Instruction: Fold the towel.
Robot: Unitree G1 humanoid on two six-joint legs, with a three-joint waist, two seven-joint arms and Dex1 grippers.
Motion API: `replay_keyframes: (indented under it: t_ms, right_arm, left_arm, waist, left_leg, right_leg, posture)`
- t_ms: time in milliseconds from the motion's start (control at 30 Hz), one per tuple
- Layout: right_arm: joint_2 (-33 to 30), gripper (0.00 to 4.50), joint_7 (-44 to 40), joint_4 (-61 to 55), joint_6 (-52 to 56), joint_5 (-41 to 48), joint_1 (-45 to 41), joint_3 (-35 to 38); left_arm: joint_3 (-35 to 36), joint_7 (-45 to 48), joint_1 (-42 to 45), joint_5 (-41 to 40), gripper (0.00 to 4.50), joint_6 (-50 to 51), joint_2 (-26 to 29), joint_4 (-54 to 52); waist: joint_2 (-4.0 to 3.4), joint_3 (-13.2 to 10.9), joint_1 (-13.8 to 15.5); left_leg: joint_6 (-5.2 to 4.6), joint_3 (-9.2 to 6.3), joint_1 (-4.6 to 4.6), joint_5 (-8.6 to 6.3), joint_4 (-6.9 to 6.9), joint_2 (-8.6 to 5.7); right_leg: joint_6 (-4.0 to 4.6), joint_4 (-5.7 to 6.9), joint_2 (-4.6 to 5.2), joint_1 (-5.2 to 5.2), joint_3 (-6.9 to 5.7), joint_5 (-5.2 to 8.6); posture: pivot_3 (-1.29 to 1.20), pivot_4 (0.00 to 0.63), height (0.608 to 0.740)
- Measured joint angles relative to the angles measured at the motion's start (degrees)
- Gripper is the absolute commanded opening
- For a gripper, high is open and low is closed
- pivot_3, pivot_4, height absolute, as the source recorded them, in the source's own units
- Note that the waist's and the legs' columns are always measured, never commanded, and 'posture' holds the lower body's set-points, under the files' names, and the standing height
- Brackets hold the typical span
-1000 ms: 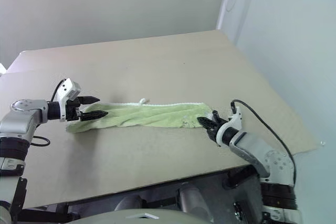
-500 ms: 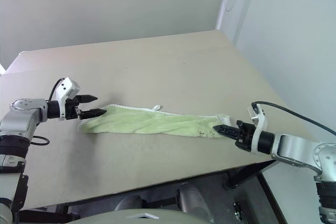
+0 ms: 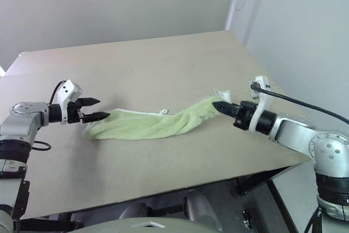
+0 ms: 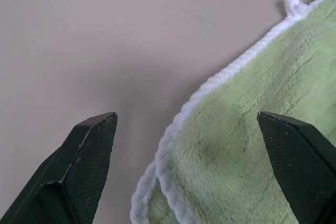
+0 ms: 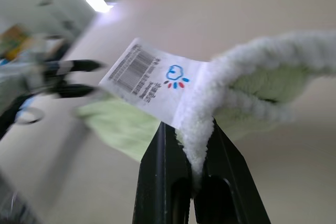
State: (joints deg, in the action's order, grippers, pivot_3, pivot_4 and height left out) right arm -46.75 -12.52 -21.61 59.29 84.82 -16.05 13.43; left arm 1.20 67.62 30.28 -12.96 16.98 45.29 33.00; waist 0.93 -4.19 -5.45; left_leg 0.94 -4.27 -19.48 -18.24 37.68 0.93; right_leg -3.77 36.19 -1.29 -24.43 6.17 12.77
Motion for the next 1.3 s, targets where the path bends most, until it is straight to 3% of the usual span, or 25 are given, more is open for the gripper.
replay_keyframes:
  t_ms: [200,433,733,833,1133,1300]
  right_arm:
    - [1.4,0.05,-9.6,-2.8,1.2,-8.2,-7.3,-11.5]
    - [10.6,0.05,-15.4,6.0,1.8,-25.8,-15.2,-28.4]
    - [21.2,0.05,-18.4,15.7,2.0,-37.6,-19.5,-33.5]
    - [24.7,0.64,-19.3,19.2,2.1,-40.8,-21.3,-34.3]
    - [27.6,3.83,-23.9,19.6,2.7,-45.4,-21.2,-36.5]
    - [28.9,3.83,-24.1,13.6,-0.3,-42.8,-17.9,-27.7]
  left_arm:
    - [-0.1,0.0,1.3,0.6,4.5,-0.3,0.0,1.4]
    - [-0.4,-0.1,1.9,1.3,4.5,-1.3,-1.1,2.3]
    - [-0.4,-0.1,1.9,1.2,4.5,-1.7,-1.2,2.4]
    - [-0.4,-0.2,1.9,1.3,4.5,-1.8,-1.2,2.4]
    - [-0.4,-0.4,1.8,1.3,4.5,-2.6,-1.2,2.3]
    - [-0.1,-0.3,1.6,1.0,4.5,-1.7,-1.2,2.2]
  waist:
    - [0.0,0.0,0.1]
    - [0.01,0.0,0.0]
    - [0.01,0.0,0.0]
    - [0.0,0.0,-0.1]
    - [0.0,0.0,-0.1]
    - [0.0,0.0,-0.1]
  left_leg:
    - [0.0,-0.01,0.0,0.0,0.0,0.0]
    - [0.0,-0.02,-0.04,0.0,0.0,0.0]
    - [0.01,-0.07,-0.05,0.0,0.0,-0.01]
    - [0.01,-0.09,-0.02,0.0,0.0,-0.01]
    - [0.01,-0.18,-0.03,0.0,0.02,-0.01]
    - [0.01,-0.22,-0.05,0.0,0.03,-0.03]
  right_leg:
    - [0.0,0.0,0.03,0.0,-0.03,0.0]
    - [-0.11,0.01,0.03,-0.04,-0.04,-0.1]
    - [-0.17,0.03,0.03,-0.06,-0.08,-0.15]
    - [-0.17,0.1,0.03,-0.06,-0.09,-0.16]
    - [-0.19,0.14,0.03,-0.06,-0.15,-0.17]
    - [-0.2,0.15,0.03,-0.05,-0.18,-0.17]
  posture:
    - [0.0,0.0,0.74]
    - [0.0,0.0,0.74]
    - [0.0,0.0,0.74]
    - [0.0,0.0,0.74]
    - [0.0,0.0,0.74]
    - [0.0,0.0,0.74]
